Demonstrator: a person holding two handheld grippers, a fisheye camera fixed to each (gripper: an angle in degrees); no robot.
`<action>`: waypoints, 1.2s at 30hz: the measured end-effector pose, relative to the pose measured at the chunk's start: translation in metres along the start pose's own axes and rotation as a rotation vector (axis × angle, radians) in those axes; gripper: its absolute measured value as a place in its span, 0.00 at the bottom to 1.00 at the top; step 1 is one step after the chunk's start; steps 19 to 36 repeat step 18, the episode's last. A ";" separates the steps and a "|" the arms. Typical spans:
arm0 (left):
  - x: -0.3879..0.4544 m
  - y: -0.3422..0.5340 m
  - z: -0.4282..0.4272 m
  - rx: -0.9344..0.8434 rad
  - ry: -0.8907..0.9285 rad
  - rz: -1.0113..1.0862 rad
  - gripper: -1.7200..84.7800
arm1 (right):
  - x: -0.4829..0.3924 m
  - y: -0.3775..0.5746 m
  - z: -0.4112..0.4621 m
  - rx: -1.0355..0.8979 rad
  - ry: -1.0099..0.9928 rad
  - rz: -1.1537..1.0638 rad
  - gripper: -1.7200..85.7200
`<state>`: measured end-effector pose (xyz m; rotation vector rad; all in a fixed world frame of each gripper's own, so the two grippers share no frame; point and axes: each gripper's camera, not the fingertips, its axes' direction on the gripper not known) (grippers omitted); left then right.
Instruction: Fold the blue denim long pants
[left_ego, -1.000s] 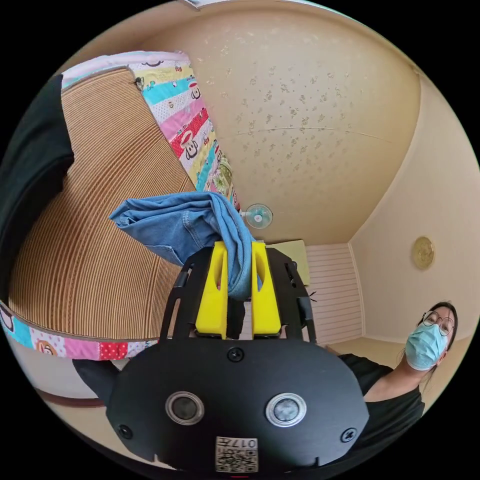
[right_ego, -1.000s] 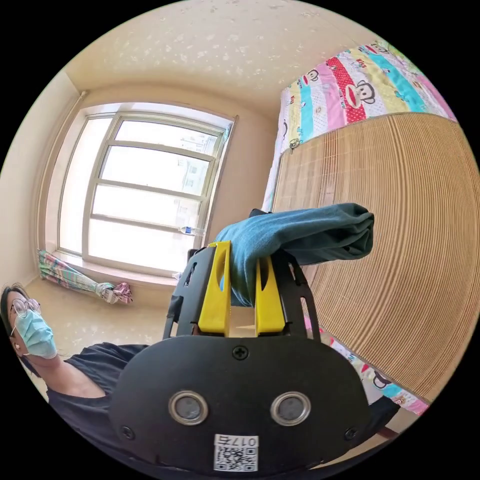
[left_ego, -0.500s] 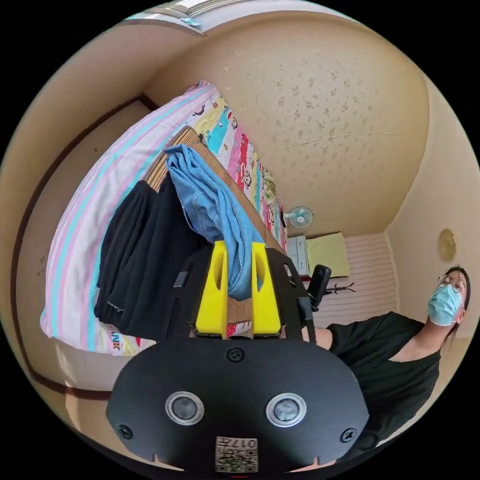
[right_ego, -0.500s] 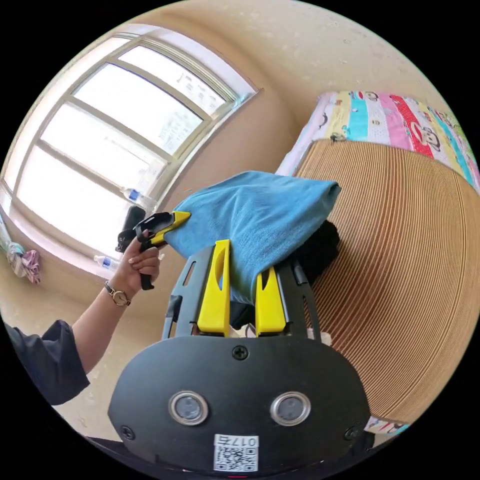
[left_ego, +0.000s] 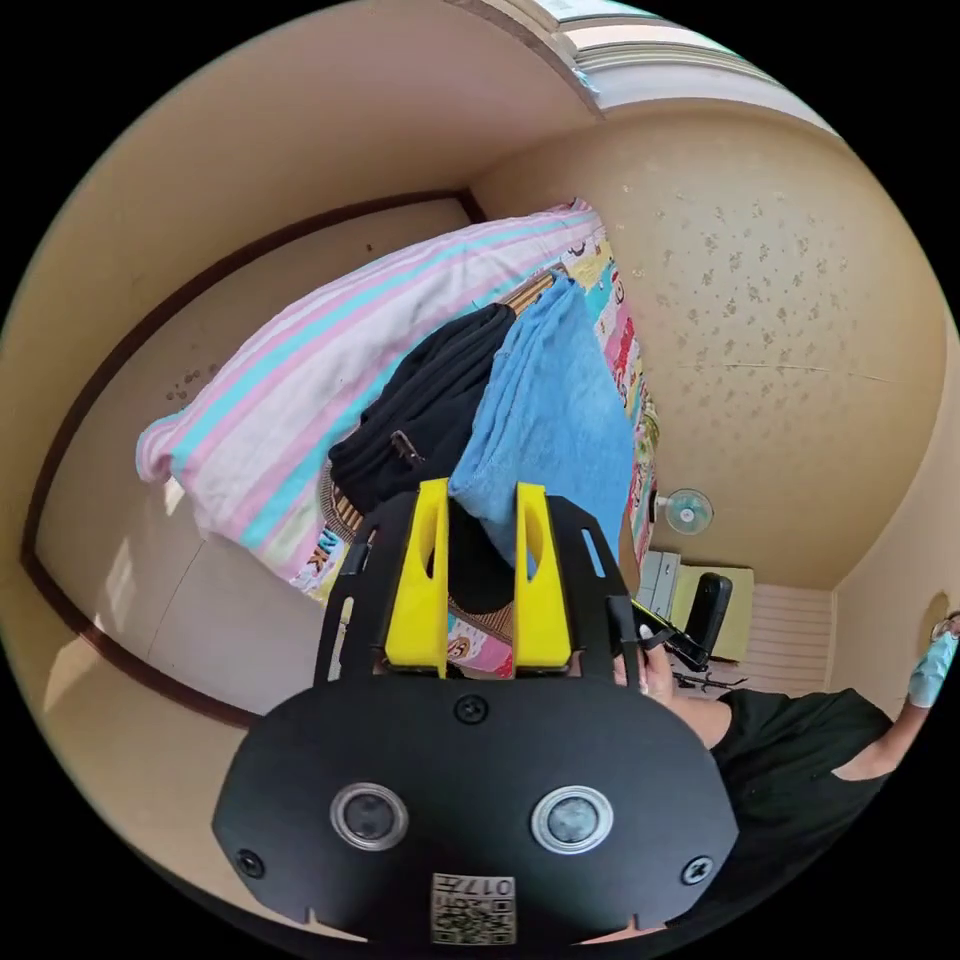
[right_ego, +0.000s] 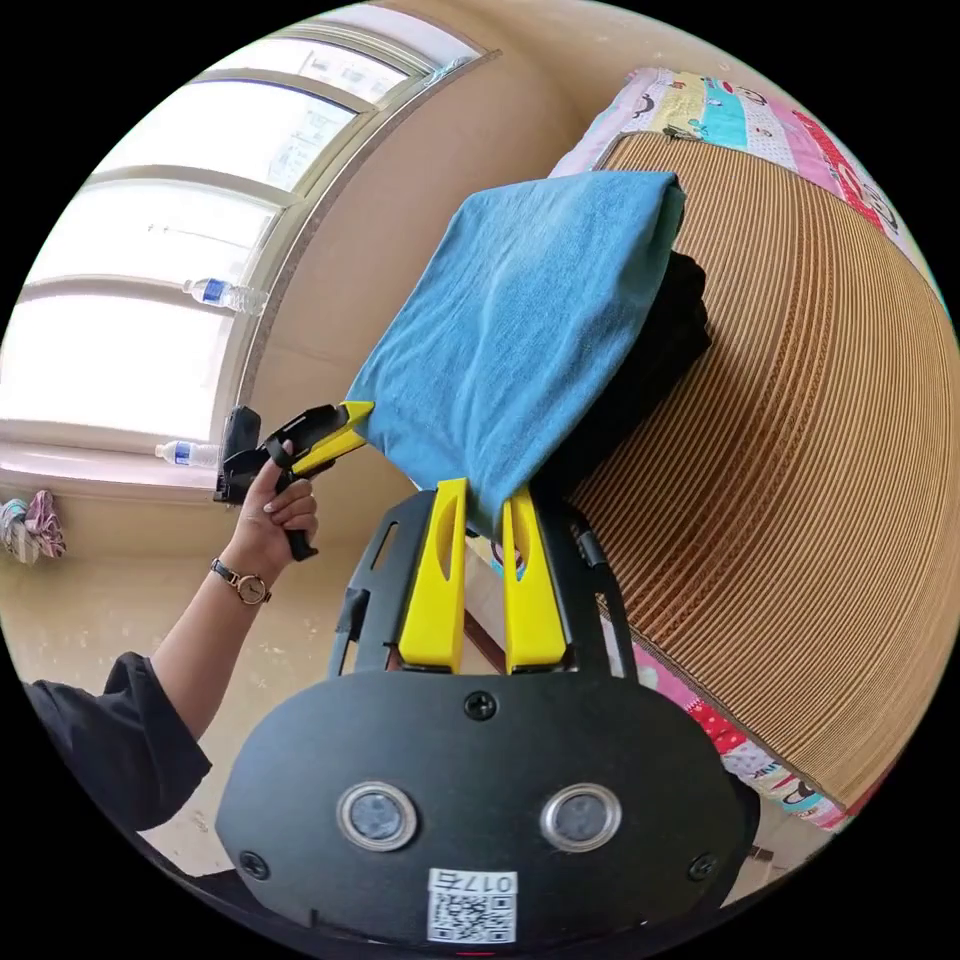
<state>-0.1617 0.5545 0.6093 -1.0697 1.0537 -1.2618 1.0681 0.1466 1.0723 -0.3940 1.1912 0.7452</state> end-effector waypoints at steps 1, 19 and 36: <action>0.005 0.011 0.000 0.019 -0.054 -0.007 0.12 | 0.002 0.003 -0.017 -0.006 0.000 -0.035 0.05; 0.424 0.378 0.176 0.437 -0.133 0.788 0.02 | 0.139 0.243 -0.551 0.624 0.352 0.003 0.02; 0.424 0.378 0.176 0.437 -0.133 0.788 0.02 | 0.139 0.243 -0.551 0.624 0.352 0.003 0.02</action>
